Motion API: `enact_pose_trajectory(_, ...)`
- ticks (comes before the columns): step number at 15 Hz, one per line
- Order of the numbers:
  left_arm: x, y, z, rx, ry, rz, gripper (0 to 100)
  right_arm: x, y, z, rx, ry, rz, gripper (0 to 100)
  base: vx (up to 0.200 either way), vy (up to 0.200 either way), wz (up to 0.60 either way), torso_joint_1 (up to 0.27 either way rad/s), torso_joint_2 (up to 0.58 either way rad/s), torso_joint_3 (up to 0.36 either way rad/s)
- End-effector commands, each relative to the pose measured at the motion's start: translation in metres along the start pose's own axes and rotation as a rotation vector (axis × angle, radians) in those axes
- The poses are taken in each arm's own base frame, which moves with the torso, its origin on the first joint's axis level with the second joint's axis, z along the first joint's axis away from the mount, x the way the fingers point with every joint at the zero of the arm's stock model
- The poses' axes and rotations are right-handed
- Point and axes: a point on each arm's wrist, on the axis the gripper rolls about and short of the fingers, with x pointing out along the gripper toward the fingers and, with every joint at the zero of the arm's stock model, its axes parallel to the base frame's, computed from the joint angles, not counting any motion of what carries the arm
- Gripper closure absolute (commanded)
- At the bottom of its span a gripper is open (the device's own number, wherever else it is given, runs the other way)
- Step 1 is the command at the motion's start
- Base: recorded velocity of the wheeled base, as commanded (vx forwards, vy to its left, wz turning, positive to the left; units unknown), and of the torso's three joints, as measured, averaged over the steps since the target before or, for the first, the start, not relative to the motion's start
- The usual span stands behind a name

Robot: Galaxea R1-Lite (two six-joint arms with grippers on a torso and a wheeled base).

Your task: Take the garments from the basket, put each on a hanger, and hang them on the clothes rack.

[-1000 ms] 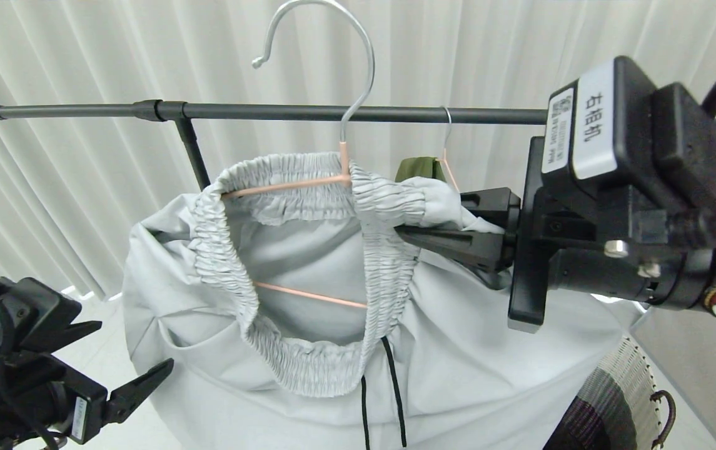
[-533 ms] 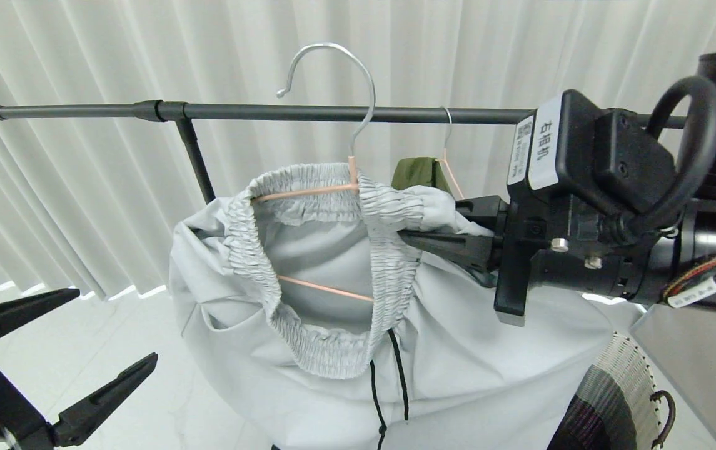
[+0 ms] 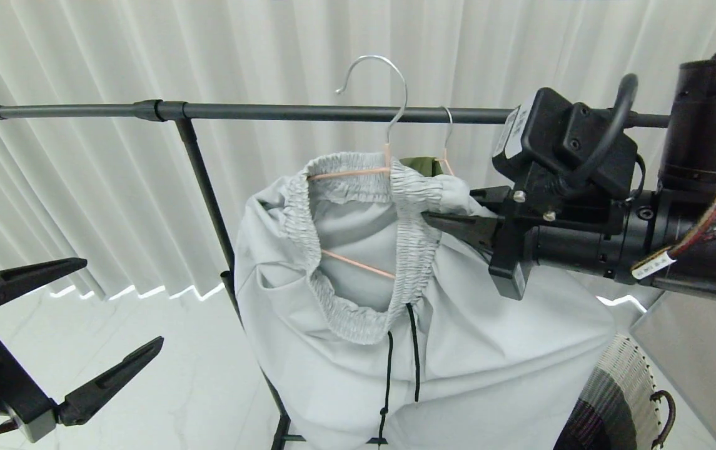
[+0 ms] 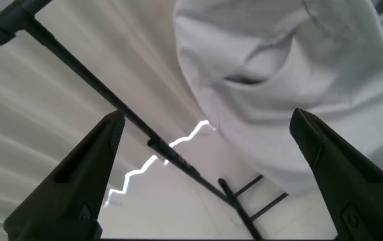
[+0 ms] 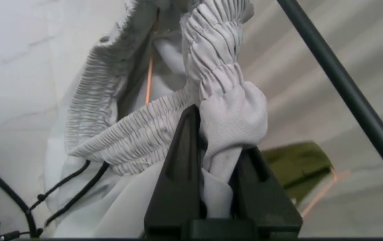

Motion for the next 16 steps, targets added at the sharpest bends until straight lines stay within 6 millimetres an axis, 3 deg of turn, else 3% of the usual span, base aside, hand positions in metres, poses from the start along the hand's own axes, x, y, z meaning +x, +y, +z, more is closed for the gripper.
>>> enact_pose_trajectory(1, 0.001, -0.001, -0.002, 0.004, 0.008, -0.002, 0, 0.003, -0.003, -0.004, 0.032, 0.031, -0.038, 100, 0.0, 0.0, 0.0, 0.0, 0.0, 0.0)
enact_pose_trajectory(9, -0.001, 0.001, -0.003, 0.016, 0.069, 0.08, 0, 0.014, -0.022, -0.011, 0.101, 0.085, -0.149, 100, 0.0, 0.0, 0.0, 0.0, 0.0, 0.0)
enact_pose_trajectory(16, -0.001, 0.001, -0.003, 0.004, 0.073, 0.087, 0, 0.018, -0.027, -0.015, 0.104, 0.095, -0.161, 100, 0.2, 0.0, 0.0, 0.0, 0.0, -0.001)
